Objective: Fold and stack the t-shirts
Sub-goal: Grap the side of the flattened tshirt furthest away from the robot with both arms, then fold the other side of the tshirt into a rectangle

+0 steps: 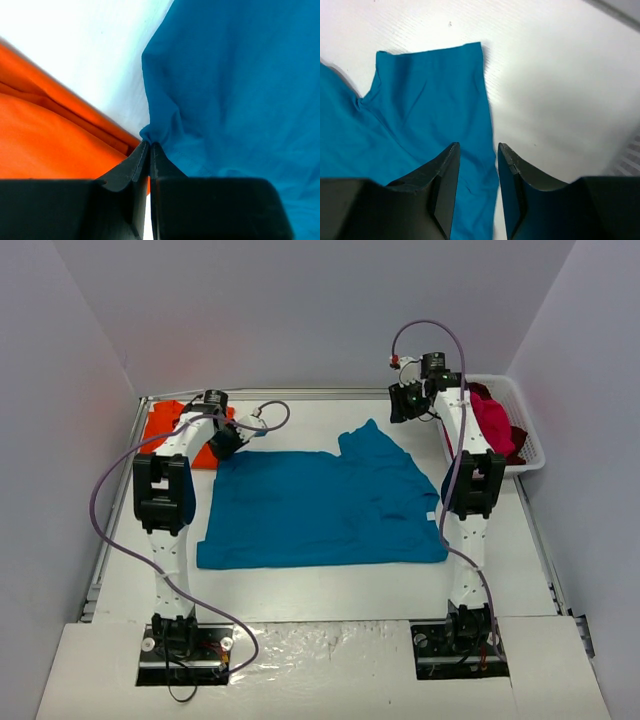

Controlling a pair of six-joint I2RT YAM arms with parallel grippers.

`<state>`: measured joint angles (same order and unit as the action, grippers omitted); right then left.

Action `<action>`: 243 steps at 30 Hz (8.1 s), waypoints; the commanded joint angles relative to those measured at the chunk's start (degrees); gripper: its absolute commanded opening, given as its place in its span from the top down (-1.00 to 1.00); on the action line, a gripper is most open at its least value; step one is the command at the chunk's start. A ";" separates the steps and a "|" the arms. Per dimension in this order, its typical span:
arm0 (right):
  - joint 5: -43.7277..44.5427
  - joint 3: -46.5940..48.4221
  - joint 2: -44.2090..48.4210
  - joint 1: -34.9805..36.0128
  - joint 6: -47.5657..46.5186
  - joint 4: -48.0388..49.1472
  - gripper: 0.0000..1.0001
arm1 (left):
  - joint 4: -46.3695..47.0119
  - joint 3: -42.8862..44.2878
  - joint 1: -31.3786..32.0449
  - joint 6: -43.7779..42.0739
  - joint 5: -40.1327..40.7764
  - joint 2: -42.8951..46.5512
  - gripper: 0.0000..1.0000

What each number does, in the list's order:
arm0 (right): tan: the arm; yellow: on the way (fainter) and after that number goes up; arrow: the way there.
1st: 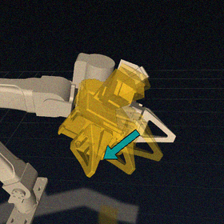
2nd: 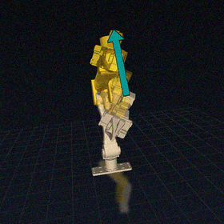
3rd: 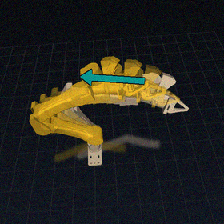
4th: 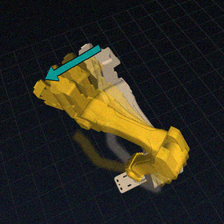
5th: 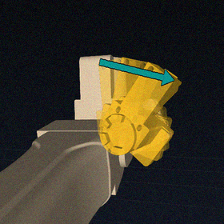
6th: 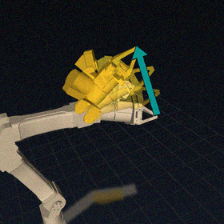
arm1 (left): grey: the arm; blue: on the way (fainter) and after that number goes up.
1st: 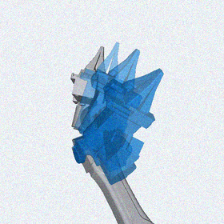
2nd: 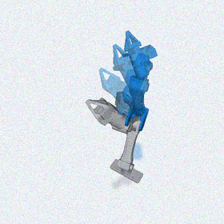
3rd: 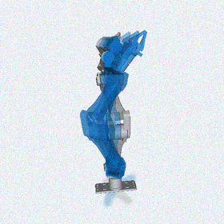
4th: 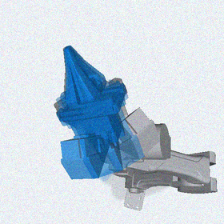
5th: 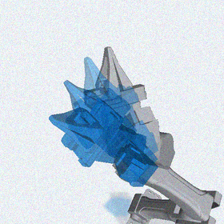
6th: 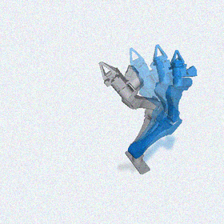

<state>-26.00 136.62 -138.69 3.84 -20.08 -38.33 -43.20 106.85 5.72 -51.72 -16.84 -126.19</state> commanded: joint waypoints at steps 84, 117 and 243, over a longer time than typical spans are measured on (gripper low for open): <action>-0.11 -5.39 -2.03 1.88 8.83 15.48 1.00 | 6.99 -9.29 2.81 12.87 12.00 11.49 0.95; -0.28 -34.66 29.18 1.44 3.82 4.67 1.00 | 11.03 -27.92 0.44 14.02 5.50 30.47 0.95; -8.97 -33.44 13.28 9.00 -32.92 -27.50 0.11 | 2.33 -44.80 -7.73 22.27 -1.26 60.18 -0.89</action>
<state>-29.63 99.33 -123.68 13.10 -52.16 -63.09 -39.53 59.27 -0.36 -32.16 -14.66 -67.70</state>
